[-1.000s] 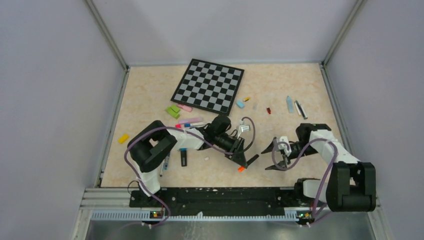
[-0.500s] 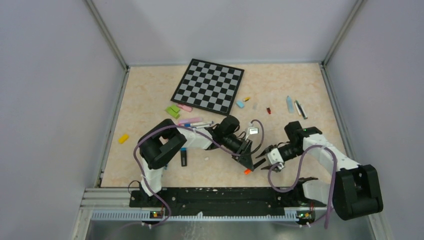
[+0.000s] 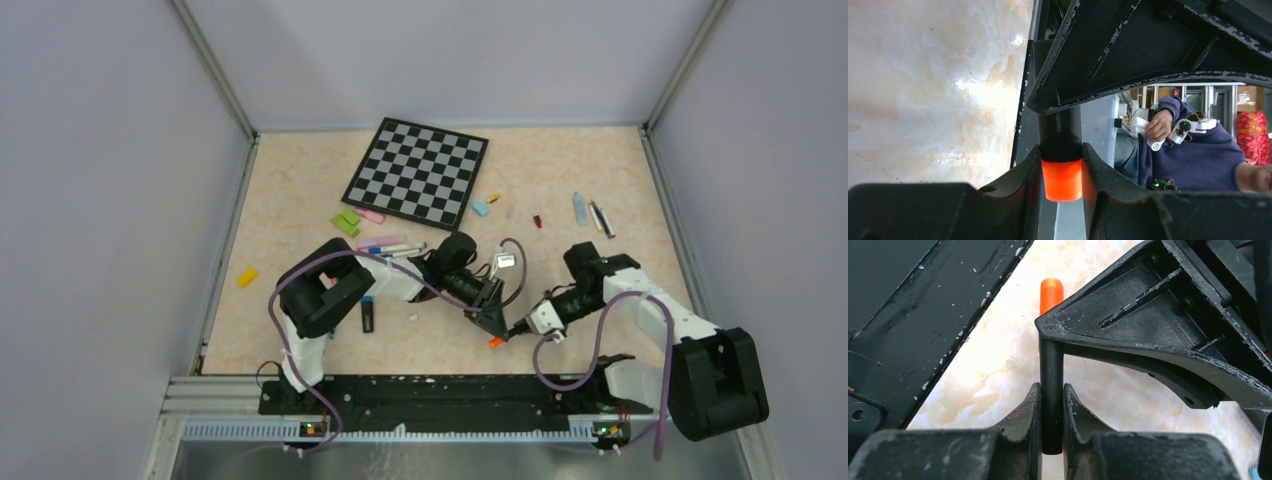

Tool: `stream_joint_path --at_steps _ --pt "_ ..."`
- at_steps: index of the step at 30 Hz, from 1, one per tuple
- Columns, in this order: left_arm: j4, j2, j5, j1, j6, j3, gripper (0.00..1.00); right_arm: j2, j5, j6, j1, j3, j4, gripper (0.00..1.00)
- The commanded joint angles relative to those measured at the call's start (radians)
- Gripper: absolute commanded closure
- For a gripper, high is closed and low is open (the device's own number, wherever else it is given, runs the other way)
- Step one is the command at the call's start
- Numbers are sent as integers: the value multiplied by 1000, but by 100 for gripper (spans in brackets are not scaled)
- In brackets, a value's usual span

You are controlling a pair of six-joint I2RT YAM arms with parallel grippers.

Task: Open the pen caps
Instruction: Pick up the pen from the center of the board.

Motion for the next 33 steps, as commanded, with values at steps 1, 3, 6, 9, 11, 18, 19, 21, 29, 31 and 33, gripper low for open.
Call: stream_joint_path --at_steps 1,3,6,9,11,18,19,21,29,31,33 --pt "209 -68 17 0 -78 -39 65 -12 -46 -10 13 37 -24 100" --pt "226 -114 -11 9 -83 -71 47 -14 -60 -7 10 54 -57 100" --pt "216 -226 -78 31 -58 -122 30 -12 -100 22 -3 91 -109 100" --pt "195 -345 -170 57 -13 -184 23 -10 -126 89 -17 122 -130 100" --pt "157 -430 -259 63 43 -214 22 -11 -141 128 -27 138 -144 100" --pt "408 -721 -583 63 65 -459 2 5 -263 452 -52 186 -113 100" --pt "470 -750 -616 62 60 -496 1 4 -287 535 -53 185 -82 100" --pt "577 -782 -674 62 26 -567 1 0 -321 775 -54 179 31 100" --pt "831 -676 -635 59 -67 -627 8 36 -424 1585 -54 103 552 100" --pt "885 -629 -626 57 -85 -618 15 51 -450 1684 -55 91 620 100" --pt "914 -590 -626 54 -103 -605 22 60 -469 1755 -54 78 672 100"
